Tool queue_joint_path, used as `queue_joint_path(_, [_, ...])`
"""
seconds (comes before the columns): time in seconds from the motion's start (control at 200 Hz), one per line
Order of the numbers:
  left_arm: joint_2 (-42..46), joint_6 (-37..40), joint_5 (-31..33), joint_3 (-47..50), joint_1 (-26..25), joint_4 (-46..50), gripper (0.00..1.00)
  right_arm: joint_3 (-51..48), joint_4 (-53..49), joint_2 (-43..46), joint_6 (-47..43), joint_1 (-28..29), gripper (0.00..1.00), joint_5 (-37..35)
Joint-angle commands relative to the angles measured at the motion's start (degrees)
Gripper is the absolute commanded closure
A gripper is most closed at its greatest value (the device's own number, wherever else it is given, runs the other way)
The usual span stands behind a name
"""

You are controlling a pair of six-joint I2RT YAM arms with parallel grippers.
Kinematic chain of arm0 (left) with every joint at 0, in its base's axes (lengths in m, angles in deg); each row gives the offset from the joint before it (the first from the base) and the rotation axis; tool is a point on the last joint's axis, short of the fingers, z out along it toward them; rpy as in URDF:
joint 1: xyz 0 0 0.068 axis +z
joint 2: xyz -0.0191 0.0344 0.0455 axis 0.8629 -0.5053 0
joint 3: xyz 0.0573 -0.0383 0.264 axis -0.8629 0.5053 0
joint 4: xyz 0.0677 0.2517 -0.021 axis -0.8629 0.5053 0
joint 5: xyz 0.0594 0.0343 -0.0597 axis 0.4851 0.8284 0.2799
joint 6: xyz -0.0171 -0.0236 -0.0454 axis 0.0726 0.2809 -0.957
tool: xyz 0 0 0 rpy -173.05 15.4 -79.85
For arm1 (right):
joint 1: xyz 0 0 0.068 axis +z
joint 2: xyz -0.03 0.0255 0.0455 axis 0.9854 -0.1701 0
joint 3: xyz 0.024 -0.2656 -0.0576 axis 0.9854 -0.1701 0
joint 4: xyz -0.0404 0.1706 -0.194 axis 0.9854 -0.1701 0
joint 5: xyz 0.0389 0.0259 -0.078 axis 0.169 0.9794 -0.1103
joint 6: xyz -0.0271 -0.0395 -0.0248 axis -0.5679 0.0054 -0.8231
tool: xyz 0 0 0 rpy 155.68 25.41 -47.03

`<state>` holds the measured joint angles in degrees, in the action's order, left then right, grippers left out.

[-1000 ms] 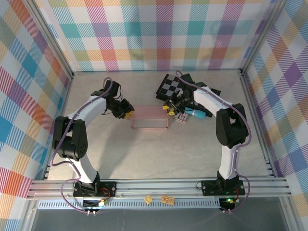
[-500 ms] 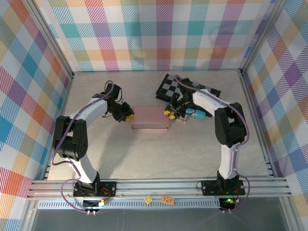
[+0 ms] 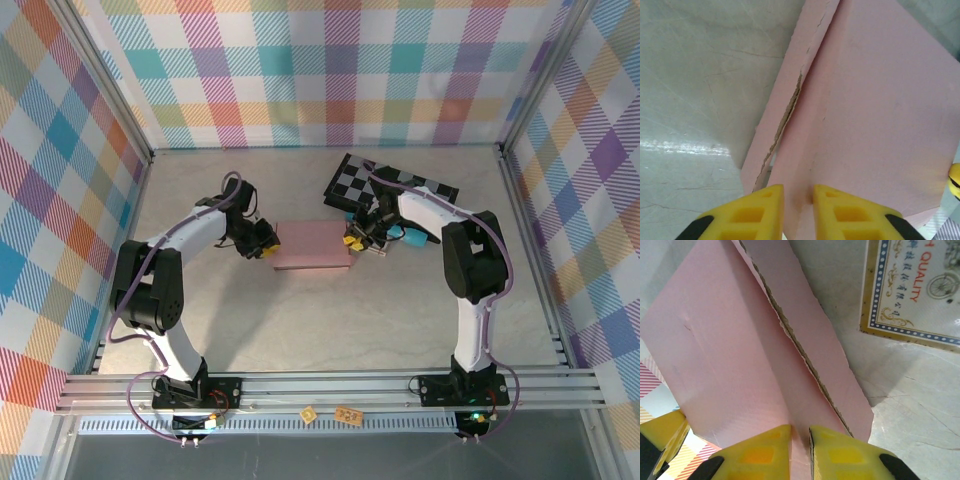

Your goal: Fold the paper box

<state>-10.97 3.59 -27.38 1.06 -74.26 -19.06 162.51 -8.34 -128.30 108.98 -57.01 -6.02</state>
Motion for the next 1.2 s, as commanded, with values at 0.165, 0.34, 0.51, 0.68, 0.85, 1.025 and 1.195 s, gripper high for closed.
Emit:
queue_joint_path(0.165, [1.35,3.38,3.89,-3.63,-0.42,5.36,0.61,2.47,-5.99,-0.66,-4.29,0.08,0.8,-3.34])
queue_joint_path(0.34, [-0.5,4.65,0.82,-4.45,-0.33,2.89,0.56,3.91,-6.69,-1.41,-5.53,0.09,0.75,-2.73])
queue_joint_path(0.51, [-3.36,5.18,0.81,-4.42,-0.24,2.23,0.55,4.69,-8.2,-0.66,-6.49,0.07,0.7,-4.44])
queue_joint_path(0.68, [-3.6,6.35,1.3,-3.72,-0.24,0.84,0.55,4.21,-8.4,-0.37,-8.43,0.09,0.57,-4.88])
queue_joint_path(0.85, [-4.8,6.81,1.03,-2.63,-0.24,-0.06,0.57,3.0,-6.57,-1.53,-9.24,0.09,0.53,-3.09])
queue_joint_path(1.025, [-5.19,6.9,1.01,-0.56,-0.24,-1.88,0.64,1.87,-5.99,-2.75,-9.99,0.08,0.54,-3.14])
queue_joint_path(1.195, [-5.39,7.21,1.45,0.71,-0.25,-3.0,0.67,0.43,-5.29,-3.32,-10.26,0.09,0.58,-3.99])
